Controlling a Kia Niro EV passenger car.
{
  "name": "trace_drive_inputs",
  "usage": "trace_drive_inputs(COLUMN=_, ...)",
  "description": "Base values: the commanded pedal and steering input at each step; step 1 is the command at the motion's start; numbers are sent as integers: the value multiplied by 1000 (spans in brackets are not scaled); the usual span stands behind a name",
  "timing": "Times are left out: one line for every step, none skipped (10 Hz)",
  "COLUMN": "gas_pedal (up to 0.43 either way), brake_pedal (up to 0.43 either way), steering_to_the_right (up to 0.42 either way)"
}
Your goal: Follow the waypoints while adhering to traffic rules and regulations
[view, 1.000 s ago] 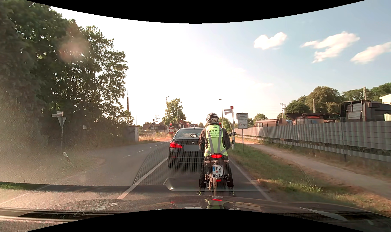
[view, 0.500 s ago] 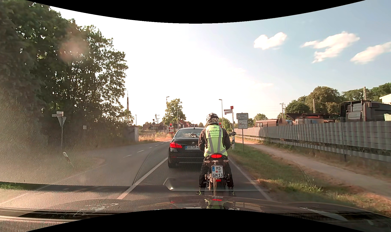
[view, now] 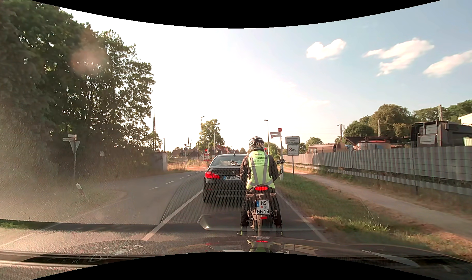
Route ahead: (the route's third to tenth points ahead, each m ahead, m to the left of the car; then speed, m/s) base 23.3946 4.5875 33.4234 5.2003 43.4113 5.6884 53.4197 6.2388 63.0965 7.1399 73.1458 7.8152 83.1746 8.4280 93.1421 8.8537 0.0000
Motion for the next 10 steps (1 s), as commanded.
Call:
trace_drive_inputs(gas_pedal=0, brake_pedal=0, steering_to_the_right=6)
trace_drive_inputs(gas_pedal=0, brake_pedal=0, steering_to_the_right=6)
trace_drive_inputs(gas_pedal=0, brake_pedal=0, steering_to_the_right=6)
trace_drive_inputs(gas_pedal=0, brake_pedal=0, steering_to_the_right=6)
trace_drive_inputs(gas_pedal=0, brake_pedal=0, steering_to_the_right=6)
trace_drive_inputs(gas_pedal=0, brake_pedal=0, steering_to_the_right=5)
trace_drive_inputs(gas_pedal=0, brake_pedal=0, steering_to_the_right=6)
trace_drive_inputs(gas_pedal=0, brake_pedal=0, steering_to_the_right=6)
trace_drive_inputs(gas_pedal=0, brake_pedal=0, steering_to_the_right=6)
trace_drive_inputs(gas_pedal=0, brake_pedal=0, steering_to_the_right=6)
